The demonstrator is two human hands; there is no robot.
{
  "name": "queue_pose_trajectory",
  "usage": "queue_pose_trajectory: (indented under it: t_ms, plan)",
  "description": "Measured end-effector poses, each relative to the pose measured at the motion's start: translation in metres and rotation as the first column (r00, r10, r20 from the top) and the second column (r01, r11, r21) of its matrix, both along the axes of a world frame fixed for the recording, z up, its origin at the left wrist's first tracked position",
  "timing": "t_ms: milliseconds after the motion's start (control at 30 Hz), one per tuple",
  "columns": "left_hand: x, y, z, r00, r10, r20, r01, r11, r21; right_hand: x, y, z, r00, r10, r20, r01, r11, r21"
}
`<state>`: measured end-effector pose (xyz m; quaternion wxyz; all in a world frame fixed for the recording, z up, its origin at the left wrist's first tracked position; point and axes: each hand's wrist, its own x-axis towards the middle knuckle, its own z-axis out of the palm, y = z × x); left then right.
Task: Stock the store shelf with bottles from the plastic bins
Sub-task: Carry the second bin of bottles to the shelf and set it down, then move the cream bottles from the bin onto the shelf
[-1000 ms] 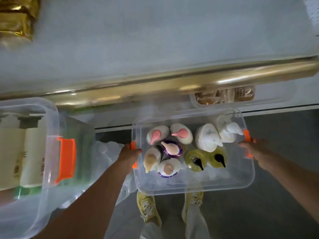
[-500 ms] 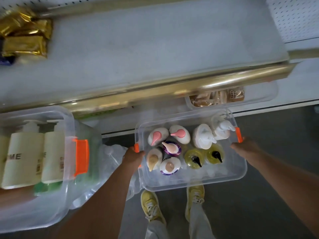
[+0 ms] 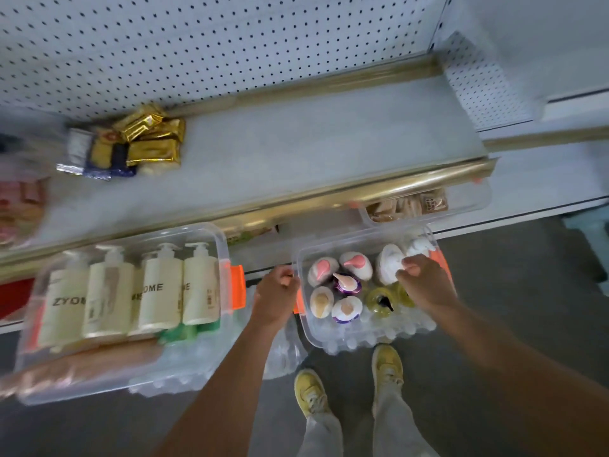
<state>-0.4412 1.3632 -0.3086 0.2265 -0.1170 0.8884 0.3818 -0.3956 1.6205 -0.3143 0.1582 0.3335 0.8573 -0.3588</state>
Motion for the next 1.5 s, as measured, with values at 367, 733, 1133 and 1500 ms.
queue_pose_trajectory:
  t_ms: [367,733,1133,1500]
  plan:
    - [0.025,-0.071,0.188,0.88,-0.029,-0.474,0.023,1.0,-0.02,0.011,-0.077,0.188,0.815,0.286,-0.505,-0.268,0.957,0.108]
    - [0.106,-0.139,0.275,0.781,0.018,-0.624,-0.041,0.999,-0.022,0.053,-0.134,0.286,0.583,0.449,-0.677,-0.44,0.875,0.202]
    - [0.104,-0.3,0.238,0.847,0.087,-0.524,-0.139,0.988,-0.06,0.032,-0.29,0.272,0.555,0.532,-0.639,-0.572,0.802,0.172]
    - [0.002,-0.449,0.172,0.967,0.015,-0.252,-0.026,0.999,-0.039,-0.025,-0.464,0.193,0.789,0.414,-0.453,-0.471,0.882,-0.013]
